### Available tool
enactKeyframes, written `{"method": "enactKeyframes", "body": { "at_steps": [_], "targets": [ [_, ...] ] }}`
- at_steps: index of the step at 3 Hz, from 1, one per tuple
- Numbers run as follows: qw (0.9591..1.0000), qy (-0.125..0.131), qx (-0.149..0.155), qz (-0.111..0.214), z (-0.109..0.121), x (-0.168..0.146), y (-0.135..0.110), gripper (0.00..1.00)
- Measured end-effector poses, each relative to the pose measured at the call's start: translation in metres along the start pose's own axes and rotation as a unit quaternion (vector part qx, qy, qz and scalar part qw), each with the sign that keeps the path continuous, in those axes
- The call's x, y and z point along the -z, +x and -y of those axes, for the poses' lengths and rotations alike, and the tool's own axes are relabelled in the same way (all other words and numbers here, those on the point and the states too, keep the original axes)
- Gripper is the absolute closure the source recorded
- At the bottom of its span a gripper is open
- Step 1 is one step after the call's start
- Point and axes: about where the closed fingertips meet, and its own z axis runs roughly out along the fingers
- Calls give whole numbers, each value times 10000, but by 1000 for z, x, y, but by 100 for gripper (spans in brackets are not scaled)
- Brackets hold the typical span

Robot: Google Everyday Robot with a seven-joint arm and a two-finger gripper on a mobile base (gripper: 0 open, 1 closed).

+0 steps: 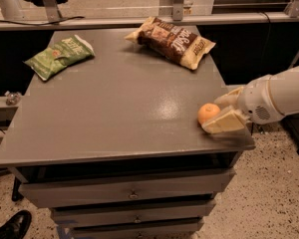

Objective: Move orange near brown chip bag

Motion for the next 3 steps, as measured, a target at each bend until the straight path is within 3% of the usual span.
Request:
{"method": "enactKeyframes", "body": {
  "at_steps": [2,3],
  "targets": [
    [9999,83,-141,6,6,2,2,88],
    [9997,219,-115,43,17,10,-8,100]
  ]
}}
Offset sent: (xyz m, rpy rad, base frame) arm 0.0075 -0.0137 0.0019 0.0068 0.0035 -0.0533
